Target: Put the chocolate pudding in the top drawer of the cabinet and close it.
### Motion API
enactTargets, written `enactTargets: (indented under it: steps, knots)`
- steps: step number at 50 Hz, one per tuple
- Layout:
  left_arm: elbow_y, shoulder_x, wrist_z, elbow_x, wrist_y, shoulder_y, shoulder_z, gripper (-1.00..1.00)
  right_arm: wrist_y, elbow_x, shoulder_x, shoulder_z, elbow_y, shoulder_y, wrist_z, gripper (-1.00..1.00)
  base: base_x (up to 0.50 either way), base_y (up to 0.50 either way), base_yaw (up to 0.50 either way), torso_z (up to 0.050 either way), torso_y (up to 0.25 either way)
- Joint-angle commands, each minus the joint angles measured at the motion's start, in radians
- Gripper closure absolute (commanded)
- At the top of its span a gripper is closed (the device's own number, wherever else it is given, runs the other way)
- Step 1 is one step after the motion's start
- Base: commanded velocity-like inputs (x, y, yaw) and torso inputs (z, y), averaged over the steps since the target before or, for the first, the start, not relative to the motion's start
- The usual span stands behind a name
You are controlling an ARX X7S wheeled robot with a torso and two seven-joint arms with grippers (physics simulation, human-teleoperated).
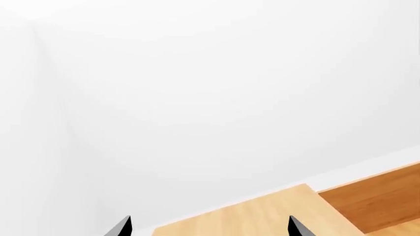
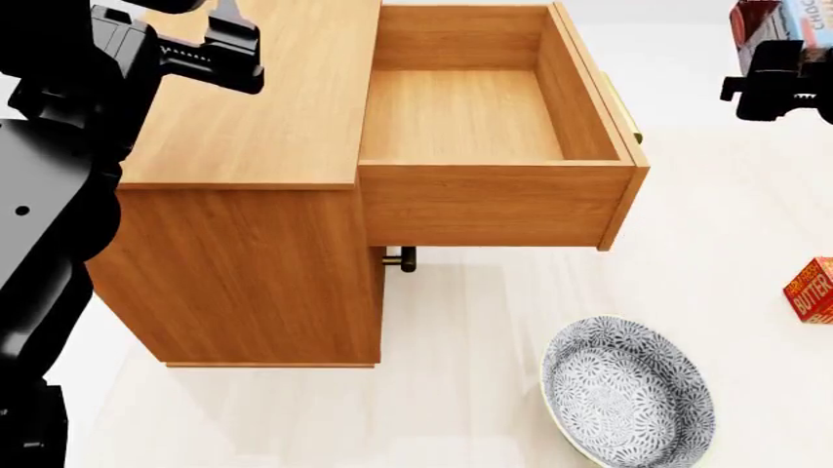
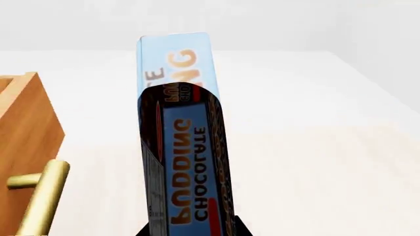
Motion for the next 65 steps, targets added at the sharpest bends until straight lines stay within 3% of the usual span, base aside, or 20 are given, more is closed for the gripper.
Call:
enactTargets:
  steps: [1, 42, 65]
  knots:
    - [-0.001, -0.001, 0.000, -0.002, 0.005, 0.001, 0.000, -1.00, 0.014, -0.034, -0.047, -0.095, 0.037, 0.168, -0.058, 1.00, 0.00, 0.00, 0.00, 0.000, 0.000]
    - [-0.002, -0.001, -0.014, -0.003, 0.020, 0.004, -0.001, -1.00, -0.133, -0.086, -0.338, -0.279, 0.281, 0.344, -0.231, 1.00, 0.00, 0.00, 0.00, 0.000, 0.000]
    - [-0.002, -0.003, -0.020, -0.006, 0.018, 0.003, 0.001, -1.00, -0.120, -0.066, -0.400, -0.318, 0.291, 0.344, -0.277, 1.00, 0.00, 0.00, 0.00, 0.000, 0.000]
